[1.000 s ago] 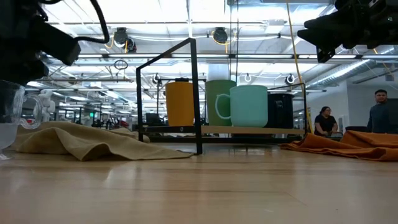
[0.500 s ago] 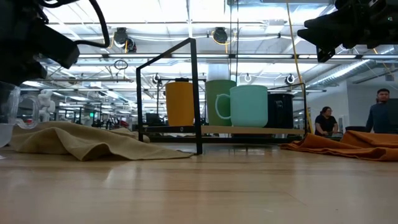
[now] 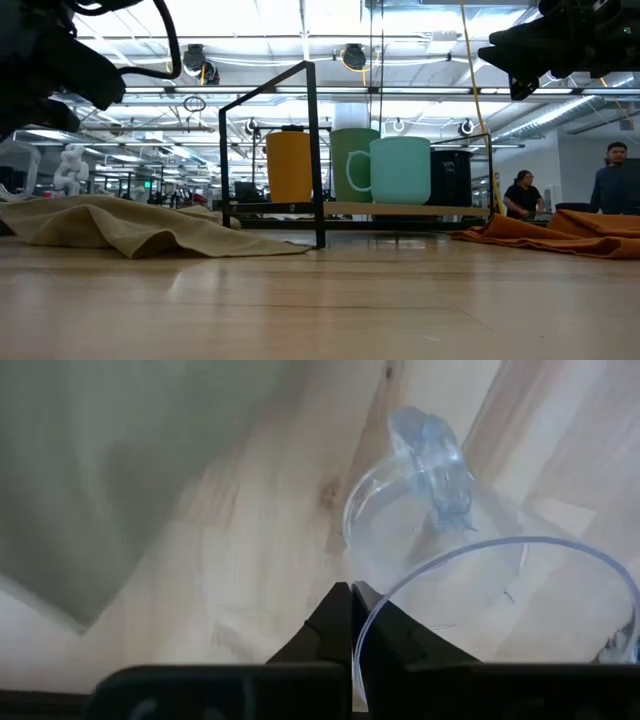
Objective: Stack small to large cups/mugs on shelf
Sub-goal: Put the transparent mug on the shelf
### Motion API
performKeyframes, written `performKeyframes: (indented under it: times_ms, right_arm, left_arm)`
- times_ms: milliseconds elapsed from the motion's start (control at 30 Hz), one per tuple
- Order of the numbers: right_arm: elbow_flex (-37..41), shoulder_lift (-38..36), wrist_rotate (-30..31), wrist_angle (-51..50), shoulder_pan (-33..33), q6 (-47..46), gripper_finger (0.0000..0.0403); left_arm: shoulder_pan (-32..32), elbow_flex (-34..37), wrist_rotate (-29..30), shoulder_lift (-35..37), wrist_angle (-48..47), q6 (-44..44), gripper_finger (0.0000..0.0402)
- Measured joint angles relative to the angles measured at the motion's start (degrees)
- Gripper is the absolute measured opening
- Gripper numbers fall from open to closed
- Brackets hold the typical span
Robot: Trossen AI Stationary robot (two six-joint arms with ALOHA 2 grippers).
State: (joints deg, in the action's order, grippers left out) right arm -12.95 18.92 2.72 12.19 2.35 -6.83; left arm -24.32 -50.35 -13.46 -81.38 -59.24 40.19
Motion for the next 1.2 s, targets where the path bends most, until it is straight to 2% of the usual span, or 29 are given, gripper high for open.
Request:
performKeyframes:
  times_ms: [300,500,700,933,1100,1200]
  right_arm:
    - [0.0,0.01,-0.01,-0.22,0.0,0.14,0.0121]
    - [0.0,0.01,0.0,-0.44,0.0,0.2,0.0121]
    - [0.0,0.01,0.0,-0.46,0.01,0.2,0.0121]
    - [0.0,0.01,0.0,-0.44,0.01,0.2,0.0121]
    - [0.0,-0.01,0.0,-0.42,0.0,0.2,0.0121]
    - [0.0,0.0,0.0,-0.36,0.02,0.11,0.0121]
  left_arm:
    - [0.67,-0.58,-2.78,0.0,-1.4,-3.54,0.0002]
    - [0.72,-5.96,-2.02,0.02,-6.53,-5.29,0.0001]
    - [1.57,-16.98,4.21,0.0,-18.53,-6.2,0.0001]
    - [4.14,-32.63,16.95,0.02,-30.85,-8.98,0.0]
    - [7.01,-40.64,25.13,0.0,-30.66,-16.3,0.0]
    - [9.44,-43.39,27.62,-0.13,-30.61,-21.58,0.0]
